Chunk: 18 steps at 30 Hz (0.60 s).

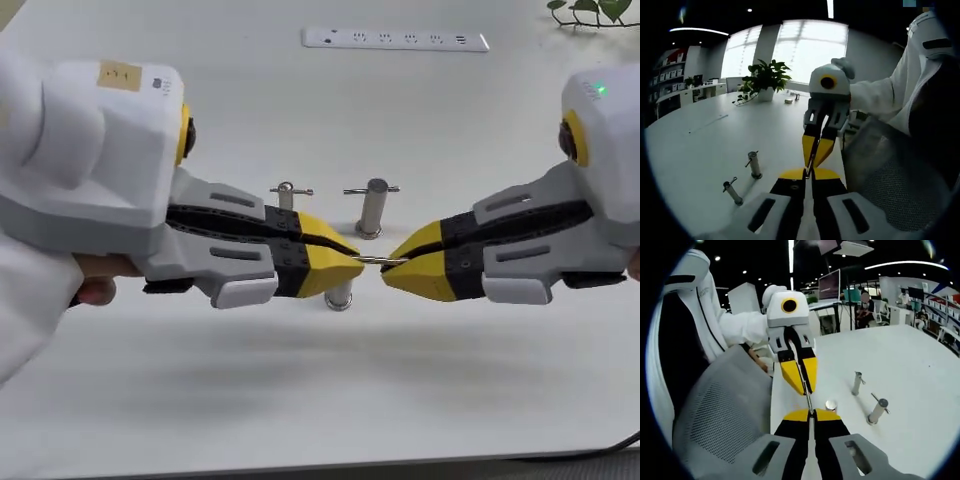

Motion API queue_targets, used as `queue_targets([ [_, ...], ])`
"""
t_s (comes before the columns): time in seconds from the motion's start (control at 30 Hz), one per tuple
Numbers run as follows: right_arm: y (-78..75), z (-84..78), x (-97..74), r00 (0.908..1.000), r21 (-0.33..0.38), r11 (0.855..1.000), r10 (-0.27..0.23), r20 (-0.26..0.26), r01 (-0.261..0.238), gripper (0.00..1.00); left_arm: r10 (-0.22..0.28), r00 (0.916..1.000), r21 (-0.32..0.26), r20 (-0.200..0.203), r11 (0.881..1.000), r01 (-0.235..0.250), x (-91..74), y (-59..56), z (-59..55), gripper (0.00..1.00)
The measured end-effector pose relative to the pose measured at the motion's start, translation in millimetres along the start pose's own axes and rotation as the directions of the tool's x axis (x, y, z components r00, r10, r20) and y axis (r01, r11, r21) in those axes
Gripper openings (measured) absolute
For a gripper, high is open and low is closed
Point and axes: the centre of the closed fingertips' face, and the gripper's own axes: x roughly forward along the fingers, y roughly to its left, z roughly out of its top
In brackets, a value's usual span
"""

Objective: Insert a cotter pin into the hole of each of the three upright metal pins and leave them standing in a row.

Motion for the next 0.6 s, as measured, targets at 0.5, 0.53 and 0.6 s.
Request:
queue_targets([
  [0.5,-32.3,-40.0,-4.0,0.9781,-0.080,0.993,-0.101,-0.182,0.088,0.00,0.130,0.9855,0.118,-0.109,0.986,-0.117,15.3,32.9,-26.6,0.27],
  [0.53,-33.7,-41.7,-3.3,0.9764,-0.084,0.993,-0.101,-0.190,0.087,0.00,0.131,0.9842,0.129,-0.119,0.985,-0.116,16.9,33.4,-28.3,0.27],
  [0.6,-35.8,-44.3,-2.1,0.9743,-0.086,0.993,-0.100,-0.202,0.084,0.00,0.126,0.9831,0.136,-0.133,0.985,-0.108,19.5,33.2,-30.8,0.27],
])
